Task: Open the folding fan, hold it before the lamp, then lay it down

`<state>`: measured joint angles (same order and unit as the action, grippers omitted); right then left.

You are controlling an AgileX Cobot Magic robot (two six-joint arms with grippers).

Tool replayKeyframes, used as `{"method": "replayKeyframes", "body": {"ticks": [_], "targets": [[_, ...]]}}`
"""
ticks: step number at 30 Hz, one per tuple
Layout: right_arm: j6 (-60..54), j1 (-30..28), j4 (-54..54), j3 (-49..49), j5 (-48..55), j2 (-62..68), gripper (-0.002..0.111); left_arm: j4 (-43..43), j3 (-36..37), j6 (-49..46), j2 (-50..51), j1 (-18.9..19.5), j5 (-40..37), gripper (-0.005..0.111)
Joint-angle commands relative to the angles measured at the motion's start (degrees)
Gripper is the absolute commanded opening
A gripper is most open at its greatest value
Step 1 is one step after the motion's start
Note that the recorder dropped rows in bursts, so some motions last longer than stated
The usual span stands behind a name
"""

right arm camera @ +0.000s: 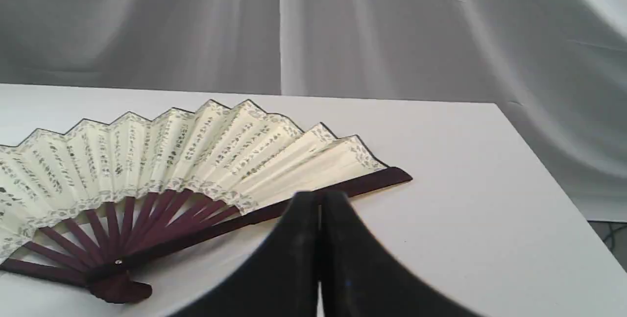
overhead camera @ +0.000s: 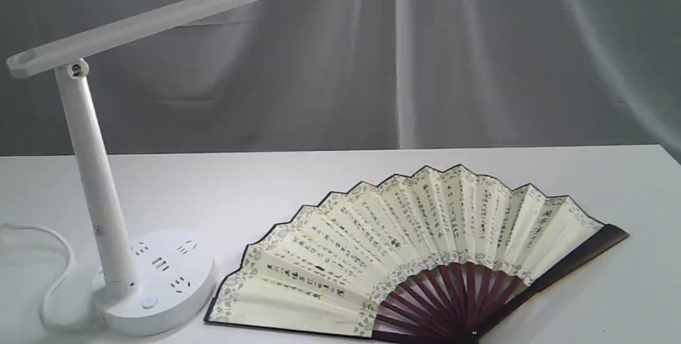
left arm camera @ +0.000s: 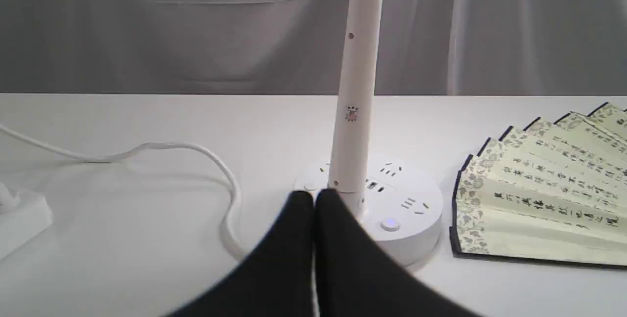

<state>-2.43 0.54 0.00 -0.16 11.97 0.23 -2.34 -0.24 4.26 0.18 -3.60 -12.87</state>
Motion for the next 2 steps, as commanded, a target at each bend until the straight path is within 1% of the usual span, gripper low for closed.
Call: {"method": "replayKeyframes", "body": {"ticks": [1, 2], "targets": [[-0.31, 0.06, -0.30, 0.16, -0.78, -0.23, 0.000, 0.48, 0.24, 0.02, -0.18, -0.28, -0.02, 0.000], [-0.31, 0.06, -0.30, 0.16, -0.78, -0.23, 0.000, 0.48, 0.24, 0.02, -0.18, -0.28, -0.02, 0.000]]}}
